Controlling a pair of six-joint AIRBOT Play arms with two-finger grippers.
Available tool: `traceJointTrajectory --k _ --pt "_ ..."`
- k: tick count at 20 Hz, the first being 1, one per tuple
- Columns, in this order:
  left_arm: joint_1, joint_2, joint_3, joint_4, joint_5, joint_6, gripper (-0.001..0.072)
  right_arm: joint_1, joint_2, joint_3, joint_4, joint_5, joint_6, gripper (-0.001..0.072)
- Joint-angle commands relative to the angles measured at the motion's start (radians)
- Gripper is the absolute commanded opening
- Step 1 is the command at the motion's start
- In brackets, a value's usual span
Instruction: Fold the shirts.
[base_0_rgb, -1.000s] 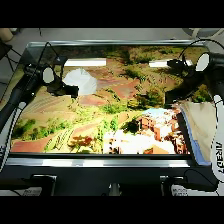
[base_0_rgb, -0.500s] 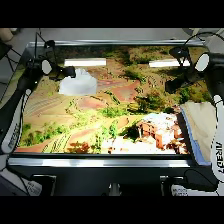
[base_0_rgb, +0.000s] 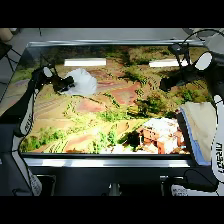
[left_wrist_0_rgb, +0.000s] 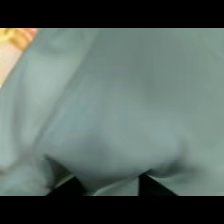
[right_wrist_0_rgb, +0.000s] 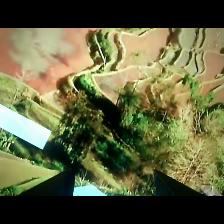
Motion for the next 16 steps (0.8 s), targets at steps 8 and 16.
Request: traceJointTrajectory --k 8,16 --pt "-0.122 0.507 0.084 -0.388 0.229 0.562 0.0026 0.0 0.248 0.047 -0.198 -0.251 -0.083 0.0493" --pt "-0.457 0.915 -0.026 -0.266 0.198 0.61 0.0026 0.0 0.664 0.109 -0.198 -0.141 -0.082 0.0492"
